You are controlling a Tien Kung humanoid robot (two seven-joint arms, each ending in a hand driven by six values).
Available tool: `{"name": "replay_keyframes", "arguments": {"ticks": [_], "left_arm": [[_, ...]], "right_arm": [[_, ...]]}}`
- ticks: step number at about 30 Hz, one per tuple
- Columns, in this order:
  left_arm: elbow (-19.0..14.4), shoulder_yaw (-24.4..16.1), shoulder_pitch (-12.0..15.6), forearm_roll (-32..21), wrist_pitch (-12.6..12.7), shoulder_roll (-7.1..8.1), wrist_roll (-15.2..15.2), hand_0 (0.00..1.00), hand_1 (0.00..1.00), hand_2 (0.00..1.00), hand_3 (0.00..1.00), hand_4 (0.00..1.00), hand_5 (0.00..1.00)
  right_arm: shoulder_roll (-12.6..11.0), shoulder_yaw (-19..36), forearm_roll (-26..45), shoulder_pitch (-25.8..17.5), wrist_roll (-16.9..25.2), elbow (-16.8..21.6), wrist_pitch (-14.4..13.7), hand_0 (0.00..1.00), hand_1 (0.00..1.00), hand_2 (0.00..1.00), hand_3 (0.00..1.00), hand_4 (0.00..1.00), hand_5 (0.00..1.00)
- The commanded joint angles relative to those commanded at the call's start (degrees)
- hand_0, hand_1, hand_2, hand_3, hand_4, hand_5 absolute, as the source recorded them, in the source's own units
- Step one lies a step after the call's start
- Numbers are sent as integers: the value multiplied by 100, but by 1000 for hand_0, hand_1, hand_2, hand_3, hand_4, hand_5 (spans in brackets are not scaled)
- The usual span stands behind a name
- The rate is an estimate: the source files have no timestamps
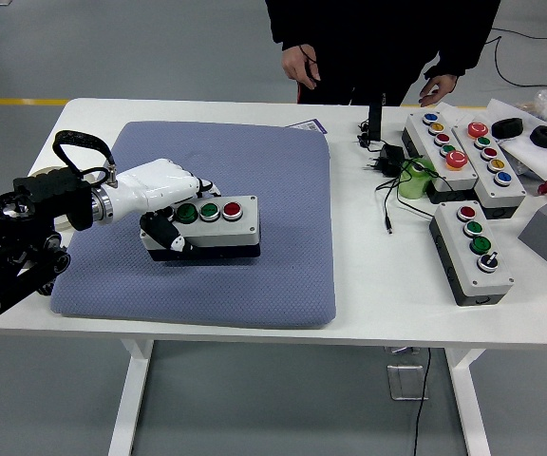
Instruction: Pick up the button,place it on the desk,press the button,press the button
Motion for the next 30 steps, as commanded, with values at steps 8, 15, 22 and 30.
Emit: {"name": "replay_keyframes", "arguments": {"ticks": [8, 15, 22, 30], "left_arm": [[-48, 190, -88, 437, 18, -72, 25, 273, 404, 422, 456, 911, 2], [41, 129, -73, 478, -463, -122, 224, 334, 470, 495, 514, 889, 52], [74, 20, -48, 184, -894, -144, 348, 402, 583, 696, 663, 964, 212], [43, -42, -7, 215, -998, -138, 398, 716, 819, 936, 884, 998, 276]], "right_arm": [[2, -45, 18, 4, 1, -5, -2, 765, 725, 744, 597, 201, 155], [1, -33, 3, 10, -4, 0, -6, 765, 726, 744, 597, 201, 155], [3, -60, 22, 5, -4, 0, -6, 765, 726, 744, 596, 201, 156], [5, -68, 30, -5, -6, 1, -5, 765, 726, 744, 597, 201, 155]]}}
